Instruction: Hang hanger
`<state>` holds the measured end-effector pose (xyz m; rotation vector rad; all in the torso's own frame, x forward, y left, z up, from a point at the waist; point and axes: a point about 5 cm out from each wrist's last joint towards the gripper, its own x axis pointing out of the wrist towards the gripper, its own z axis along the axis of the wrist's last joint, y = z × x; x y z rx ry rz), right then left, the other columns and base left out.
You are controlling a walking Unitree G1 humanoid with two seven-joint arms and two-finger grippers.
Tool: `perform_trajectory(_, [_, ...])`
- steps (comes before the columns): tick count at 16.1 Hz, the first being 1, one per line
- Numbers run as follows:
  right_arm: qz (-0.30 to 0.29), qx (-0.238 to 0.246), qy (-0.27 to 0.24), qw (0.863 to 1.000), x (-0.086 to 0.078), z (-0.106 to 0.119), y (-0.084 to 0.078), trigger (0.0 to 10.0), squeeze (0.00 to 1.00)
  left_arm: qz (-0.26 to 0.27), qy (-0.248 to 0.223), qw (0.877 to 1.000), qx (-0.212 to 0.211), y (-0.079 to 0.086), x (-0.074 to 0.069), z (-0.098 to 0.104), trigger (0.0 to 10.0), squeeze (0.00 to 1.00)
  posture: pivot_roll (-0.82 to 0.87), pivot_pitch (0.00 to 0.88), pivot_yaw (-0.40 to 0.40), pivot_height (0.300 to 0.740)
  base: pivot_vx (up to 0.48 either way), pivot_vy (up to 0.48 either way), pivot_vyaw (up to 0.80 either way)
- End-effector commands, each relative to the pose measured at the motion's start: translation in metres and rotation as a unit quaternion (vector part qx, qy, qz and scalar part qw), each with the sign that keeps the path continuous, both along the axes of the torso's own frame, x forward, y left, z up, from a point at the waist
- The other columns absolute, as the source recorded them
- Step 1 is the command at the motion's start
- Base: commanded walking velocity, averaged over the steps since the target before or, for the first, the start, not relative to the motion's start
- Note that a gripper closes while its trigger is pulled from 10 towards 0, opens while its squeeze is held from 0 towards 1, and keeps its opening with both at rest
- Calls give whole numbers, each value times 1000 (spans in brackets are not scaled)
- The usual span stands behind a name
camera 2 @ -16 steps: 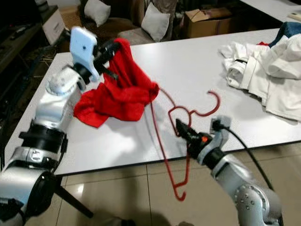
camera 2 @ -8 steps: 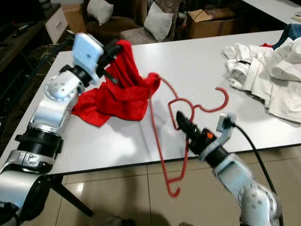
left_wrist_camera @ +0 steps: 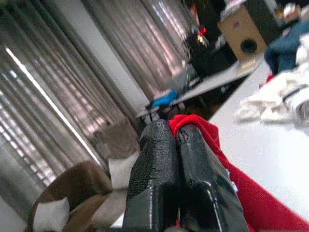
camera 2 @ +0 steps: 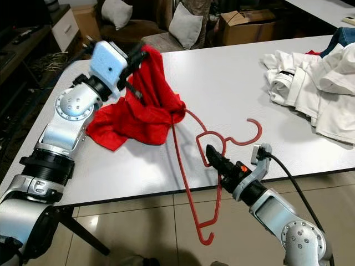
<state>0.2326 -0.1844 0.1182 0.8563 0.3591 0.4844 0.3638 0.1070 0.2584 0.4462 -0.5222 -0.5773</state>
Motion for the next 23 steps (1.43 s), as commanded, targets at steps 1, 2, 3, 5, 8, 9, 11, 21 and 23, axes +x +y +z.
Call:
perform_trajectory(1, [-7, 8, 9, 1000, 1, -2, -1, 10000, 0, -59, -27, 998, -15, -6, -10, 14, 0, 0, -211, 0, 105, 740, 0, 0, 0])
perform_trajectory(2, [-13, 22, 4, 1000, 6, 0, -1, 10000, 0, -122, -19, 992, 5, -13, -21, 6, 0, 0, -211, 0, 104, 740, 0, 0, 0])
perform_trajectory(3, [-16, 32, 1, 999, 8, 2, -1, 10000, 0, -146, -6, 989, 20, -16, -24, -1, 0, 0, -209, 0, 101, 740, 0, 0, 0])
perform_trajectory(5, [-31, 71, -10, 997, 18, 9, -2, 10000, 0, -186, 25, 980, 72, -19, -31, -21, 0, 0, -208, 0, 97, 740, 0, 0, 0])
perform_trajectory(8, [-28, 105, -15, 994, 21, 13, 1, 10000, 0, -170, 31, 977, 126, -18, -26, -32, 0, 0, -209, 0, 94, 740, 0, 0, 0])
perform_trajectory(9, [-32, 115, -15, 993, 22, 13, 1, 10000, 0, -184, 32, 974, 131, -20, -29, -33, 0, 0, -211, 0, 94, 740, 0, 0, 0])
perform_trajectory(11, [-59, 143, -13, 988, 27, 14, -1, 10000, 0, -225, 41, 964, 138, -26, -39, -38, 0, 0, -215, 0, 99, 740, 0, 0, 0])
perform_trajectory(21, [-255, 281, -2, 925, 99, 37, 14, 10000, 0, -194, 138, 963, 127, -32, -41, -82, 0, 0, -202, 0, 104, 740, 0, 0, 0])
perform_trajectory(23, [-287, 301, -7, 909, 108, 43, 6, 10000, 0, -187, 154, 961, 135, -22, -42, -88, 0, 0, -198, 0, 105, 740, 0, 0, 0])
